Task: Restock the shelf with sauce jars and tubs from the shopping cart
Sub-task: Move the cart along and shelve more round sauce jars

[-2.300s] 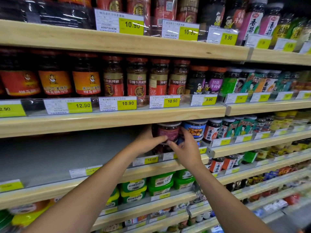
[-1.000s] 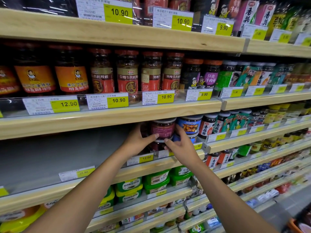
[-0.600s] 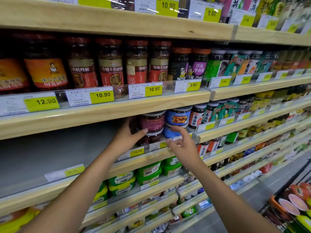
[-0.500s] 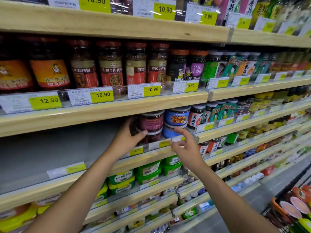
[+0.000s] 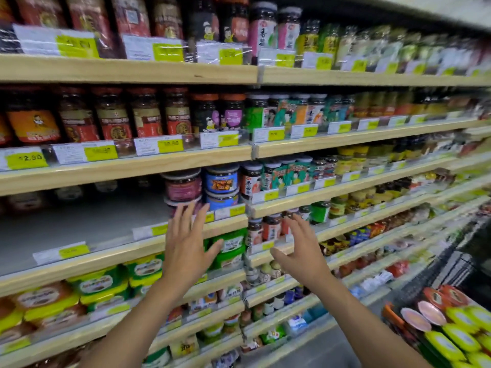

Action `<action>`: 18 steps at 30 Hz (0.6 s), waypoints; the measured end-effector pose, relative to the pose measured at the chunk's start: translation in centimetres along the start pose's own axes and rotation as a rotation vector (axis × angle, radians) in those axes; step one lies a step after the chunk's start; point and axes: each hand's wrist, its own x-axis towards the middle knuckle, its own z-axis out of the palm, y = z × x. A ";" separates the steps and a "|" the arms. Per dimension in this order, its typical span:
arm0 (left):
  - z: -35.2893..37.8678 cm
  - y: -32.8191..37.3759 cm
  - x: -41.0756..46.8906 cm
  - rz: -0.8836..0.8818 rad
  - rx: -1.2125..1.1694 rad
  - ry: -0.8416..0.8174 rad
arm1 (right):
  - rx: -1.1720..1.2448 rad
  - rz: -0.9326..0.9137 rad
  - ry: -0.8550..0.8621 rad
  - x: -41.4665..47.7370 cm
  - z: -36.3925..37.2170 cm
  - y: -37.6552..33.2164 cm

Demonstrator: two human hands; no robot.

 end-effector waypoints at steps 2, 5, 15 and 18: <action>1.6 3.4 -1.8 0.059 0.032 -0.044 | -0.029 0.018 -0.015 -2.3 -2.0 2.4; 4.5 8.7 -4.5 0.078 -0.013 -0.149 | -0.068 0.068 -0.025 -5.9 -4.9 6.3; 15.5 26.6 -10.1 0.341 -0.130 -0.493 | -0.146 0.343 0.043 -18.4 -15.0 20.0; 18.7 31.8 -10.6 0.434 -0.150 -0.587 | -0.178 0.465 0.098 -21.4 -17.5 23.7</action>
